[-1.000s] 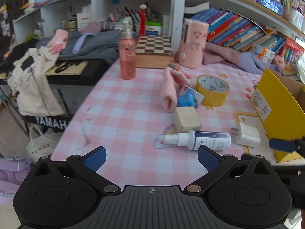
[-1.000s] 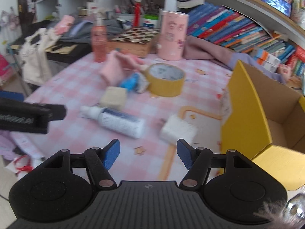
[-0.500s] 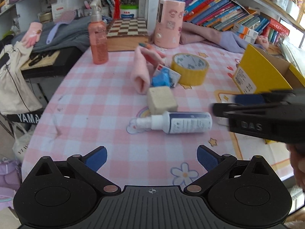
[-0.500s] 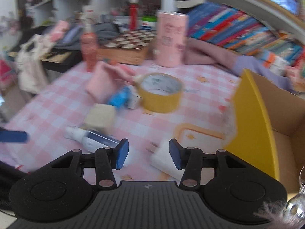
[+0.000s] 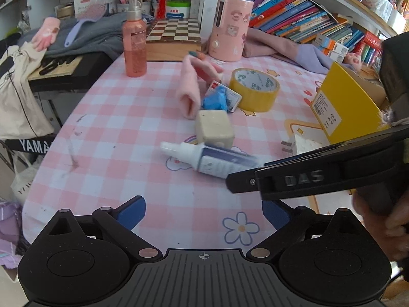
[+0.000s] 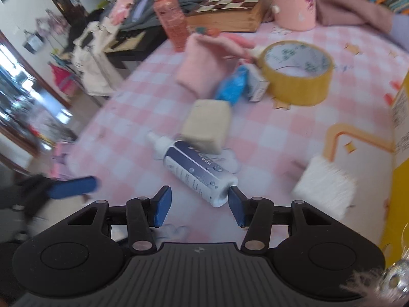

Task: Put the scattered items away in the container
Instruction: 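Move both tools toward the spray bottle and white plug charger, then close the left tool on the spray bottle while the right tool grasps the white charger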

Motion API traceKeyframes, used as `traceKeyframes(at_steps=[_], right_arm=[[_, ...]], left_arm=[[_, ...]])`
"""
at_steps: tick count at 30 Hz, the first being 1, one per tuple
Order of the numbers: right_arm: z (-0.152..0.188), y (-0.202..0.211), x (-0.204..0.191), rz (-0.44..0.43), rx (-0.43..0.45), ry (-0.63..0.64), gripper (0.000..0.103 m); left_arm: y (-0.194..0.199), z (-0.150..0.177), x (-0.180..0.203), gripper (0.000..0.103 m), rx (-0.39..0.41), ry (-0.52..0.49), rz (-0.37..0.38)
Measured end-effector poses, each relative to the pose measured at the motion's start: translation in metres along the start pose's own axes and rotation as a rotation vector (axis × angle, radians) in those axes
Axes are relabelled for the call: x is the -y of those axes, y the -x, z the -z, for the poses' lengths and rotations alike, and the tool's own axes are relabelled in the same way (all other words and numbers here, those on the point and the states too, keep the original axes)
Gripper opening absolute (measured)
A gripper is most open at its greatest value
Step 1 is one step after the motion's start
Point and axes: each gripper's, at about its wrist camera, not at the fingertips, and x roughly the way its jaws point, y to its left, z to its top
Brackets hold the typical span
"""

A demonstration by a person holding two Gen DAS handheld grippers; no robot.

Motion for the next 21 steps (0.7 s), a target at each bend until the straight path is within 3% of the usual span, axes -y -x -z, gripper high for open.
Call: traceKeyframes(at_steps=[2,4,8,10,12,15,21], right_arm=[[-0.003,0.011,0.003,-0.031,0.028,-0.031,0.048],[-0.005,0.027,0.003,0.020,0.101,-0.036,0.049],[-0.006,0.050,0.004,0.295,0.248,-0.011,0.055],[-0.004,0.050,0.007,0.380,0.246,-0.006,0.055],[-0.002,0.044,0.013,0.408,0.224,-0.019,0.055],[0.002,0.035,0.023,0.439,0.196,-0.040,0.058],[0.007,0.023,0.033,0.480,0.166,-0.037,0.071]], left_arm=[[-0.002,-0.001,-0.001,0.098,-0.001,0.015,-0.002],[-0.004,-0.004,-0.003,0.098,0.006,0.039,0.001],[-0.008,-0.016,-0.010,0.097,0.054,0.212,0.044],[-0.018,-0.023,-0.010,0.095,0.045,0.297,0.056],[-0.031,-0.029,-0.008,0.089,0.016,0.341,0.041],[-0.050,-0.034,-0.002,0.081,-0.042,0.356,-0.008],[-0.061,-0.038,0.009,0.070,-0.033,0.324,-0.055]])
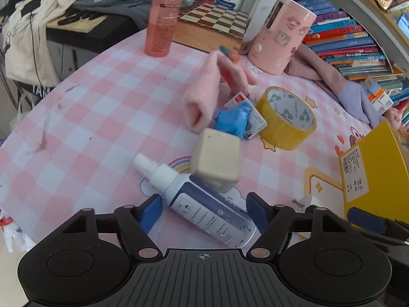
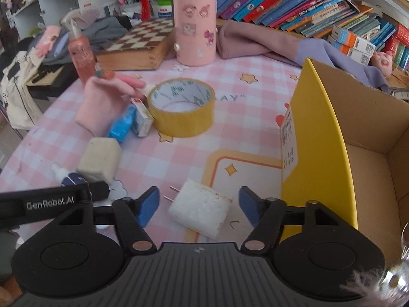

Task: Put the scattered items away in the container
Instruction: 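Close the left tool on the spray bottle while the right tool grasps the white charger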

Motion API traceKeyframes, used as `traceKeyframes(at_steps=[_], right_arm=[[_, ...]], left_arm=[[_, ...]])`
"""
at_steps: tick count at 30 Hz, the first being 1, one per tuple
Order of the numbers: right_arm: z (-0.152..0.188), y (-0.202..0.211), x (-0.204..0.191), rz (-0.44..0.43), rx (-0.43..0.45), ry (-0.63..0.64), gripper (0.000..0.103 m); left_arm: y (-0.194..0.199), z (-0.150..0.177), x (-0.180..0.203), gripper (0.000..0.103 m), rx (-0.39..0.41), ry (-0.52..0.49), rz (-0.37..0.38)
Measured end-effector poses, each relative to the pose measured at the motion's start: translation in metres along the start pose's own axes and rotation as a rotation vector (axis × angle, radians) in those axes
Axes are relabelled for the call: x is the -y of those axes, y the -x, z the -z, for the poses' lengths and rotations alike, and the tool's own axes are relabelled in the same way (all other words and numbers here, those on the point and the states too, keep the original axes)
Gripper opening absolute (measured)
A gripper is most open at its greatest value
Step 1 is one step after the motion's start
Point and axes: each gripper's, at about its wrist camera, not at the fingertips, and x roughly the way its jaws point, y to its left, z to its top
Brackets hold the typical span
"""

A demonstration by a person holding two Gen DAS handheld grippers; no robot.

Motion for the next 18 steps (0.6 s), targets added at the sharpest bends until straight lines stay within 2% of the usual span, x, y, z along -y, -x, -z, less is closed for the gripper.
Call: traceKeyframes(at_steps=[2,6,12,15,18], right_arm=[[0.002,-0.004,-0.001,0.005,-0.013,0.000,0.071],[0.005,-0.013,-0.001,-0.004,-0.056,-0.013,0.073],[0.006,-0.022,0.002,-0.019,-0.074,-0.038,0.072],[0.007,-0.027,0.001,-0.013,-0.085,-0.035,0.071],[0.009,-0.028,-0.001,-0.005,-0.085,-0.019,0.070]], left_arm=[[-0.001,-0.001,0.002,0.067,0.004,-0.013,-0.013],[0.003,0.000,-0.003,0.050,0.003,-0.029,-0.030],[0.015,0.008,-0.017,0.046,-0.012,-0.094,-0.097],[0.015,0.013,-0.011,0.046,-0.009,-0.170,-0.116],[0.012,0.017,-0.006,0.046,-0.024,-0.204,-0.127]])
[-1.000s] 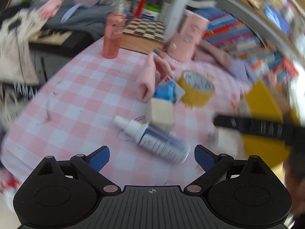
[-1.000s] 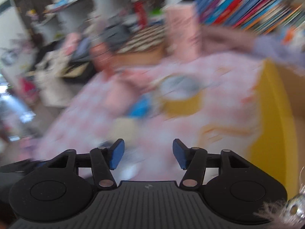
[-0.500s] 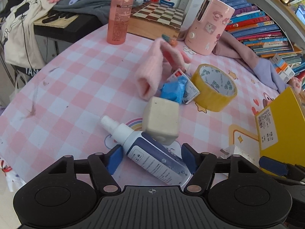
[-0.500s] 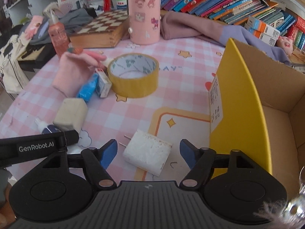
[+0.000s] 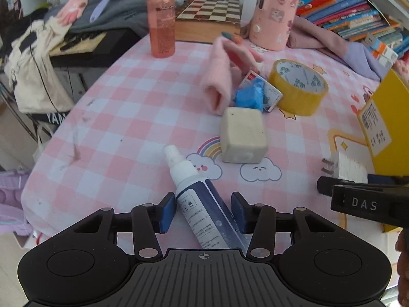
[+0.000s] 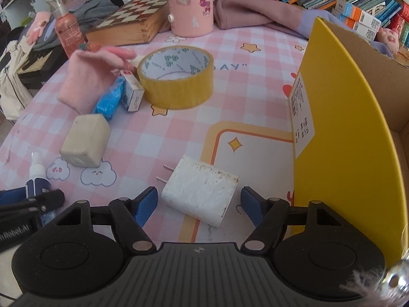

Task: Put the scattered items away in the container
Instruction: 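Close the left tool on the spray bottle while the right tool grasps the white charger, then lift the spray bottle and charger and carry both toward the yellow box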

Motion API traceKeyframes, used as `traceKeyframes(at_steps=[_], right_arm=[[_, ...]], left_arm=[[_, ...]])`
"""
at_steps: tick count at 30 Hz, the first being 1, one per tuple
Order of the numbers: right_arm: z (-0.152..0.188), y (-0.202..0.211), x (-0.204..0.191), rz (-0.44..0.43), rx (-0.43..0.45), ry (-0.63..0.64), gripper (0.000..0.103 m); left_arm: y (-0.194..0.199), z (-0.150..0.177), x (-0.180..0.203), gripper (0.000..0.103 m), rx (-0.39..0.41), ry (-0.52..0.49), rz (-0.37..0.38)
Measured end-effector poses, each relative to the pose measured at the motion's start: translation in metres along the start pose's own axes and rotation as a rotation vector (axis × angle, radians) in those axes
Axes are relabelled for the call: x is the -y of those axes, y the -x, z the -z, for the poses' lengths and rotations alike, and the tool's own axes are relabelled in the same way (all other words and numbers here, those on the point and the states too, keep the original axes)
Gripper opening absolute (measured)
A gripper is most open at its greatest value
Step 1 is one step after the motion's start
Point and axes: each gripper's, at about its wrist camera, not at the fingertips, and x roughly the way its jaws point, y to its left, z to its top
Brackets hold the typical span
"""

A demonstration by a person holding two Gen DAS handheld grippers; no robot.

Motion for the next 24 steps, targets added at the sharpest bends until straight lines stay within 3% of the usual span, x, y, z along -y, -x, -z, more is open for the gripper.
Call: traceKeyframes(at_steps=[3,6,14,24], right_arm=[[0.000,-0.001,-0.001,0.010,0.009,0.008,0.070],[0.000,0.000,-0.002,0.008,0.028,0.019,0.057],[-0.002,0.012,-0.005,-0.019,0.051,0.028,0.057],[-0.002,0.040,-0.006,0.003,0.124,0.003,0.057]], left_arm=[[0.000,0.000,-0.001,0.043,0.007,0.001,0.004],[0.000,0.002,-0.004,0.039,0.014,0.002,0.011],[0.004,0.002,-0.014,0.032,0.007,0.035,0.046],[0.028,-0.010,-0.015,0.031,0.128,-0.005,0.081]])
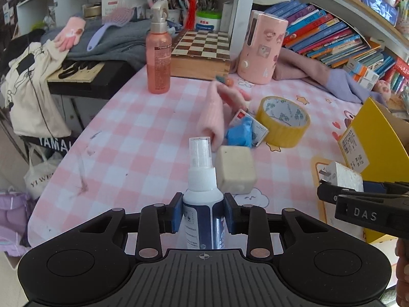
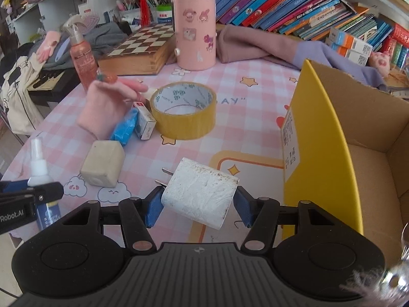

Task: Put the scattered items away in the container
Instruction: 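Lift the spray bottle and charger and carry both toward the yellow box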

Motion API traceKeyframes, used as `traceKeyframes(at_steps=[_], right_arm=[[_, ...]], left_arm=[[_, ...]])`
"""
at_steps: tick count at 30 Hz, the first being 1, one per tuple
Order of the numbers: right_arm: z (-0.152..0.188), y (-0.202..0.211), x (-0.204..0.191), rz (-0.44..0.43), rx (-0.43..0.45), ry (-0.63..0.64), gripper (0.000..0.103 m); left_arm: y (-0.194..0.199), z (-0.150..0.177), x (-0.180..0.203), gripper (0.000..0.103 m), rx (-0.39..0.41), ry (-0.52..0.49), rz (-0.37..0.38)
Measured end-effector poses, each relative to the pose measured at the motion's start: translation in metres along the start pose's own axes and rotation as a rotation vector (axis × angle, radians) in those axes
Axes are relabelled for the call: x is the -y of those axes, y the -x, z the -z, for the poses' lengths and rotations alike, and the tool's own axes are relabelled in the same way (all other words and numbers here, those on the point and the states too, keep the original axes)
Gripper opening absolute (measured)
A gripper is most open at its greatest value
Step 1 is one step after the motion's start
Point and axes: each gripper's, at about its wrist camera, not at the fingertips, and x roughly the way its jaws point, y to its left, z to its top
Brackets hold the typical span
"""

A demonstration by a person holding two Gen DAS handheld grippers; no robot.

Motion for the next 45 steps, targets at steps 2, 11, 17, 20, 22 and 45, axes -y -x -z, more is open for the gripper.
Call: traceKeyframes(at_steps=[2,11,17,20,22,45], right_arm=[[0.003,0.001,0.000,0.003,-0.010,-0.006,0.057],[0.014,-0.002,-0.006,-0.014,-0.051,-0.004,0.057],[0.015,-0.010,-0.006,-0.019,-0.076,0.001,0.057],[0.015,-0.011,-0.006,-0.023,-0.078,0.003,0.057],[0.014,-0.012,-0.006,-0.025,-0.081,0.003,0.057],[0.020,0.036,-0.013,-0.029,0.020,0.003,0.057]], left_arm=[[-0.004,0.000,0.000,0.031,-0.002,-0.012,0.004],[-0.023,0.013,0.002,0.031,-0.037,-0.061,0.002],[-0.023,0.019,-0.002,0.033,-0.038,-0.049,-0.004],[-0.019,0.020,0.001,0.034,-0.050,-0.068,-0.006],[-0.021,0.024,0.001,0.034,-0.078,-0.076,-0.014],[0.047,0.002,-0.011,0.031,0.066,0.013,0.104]])
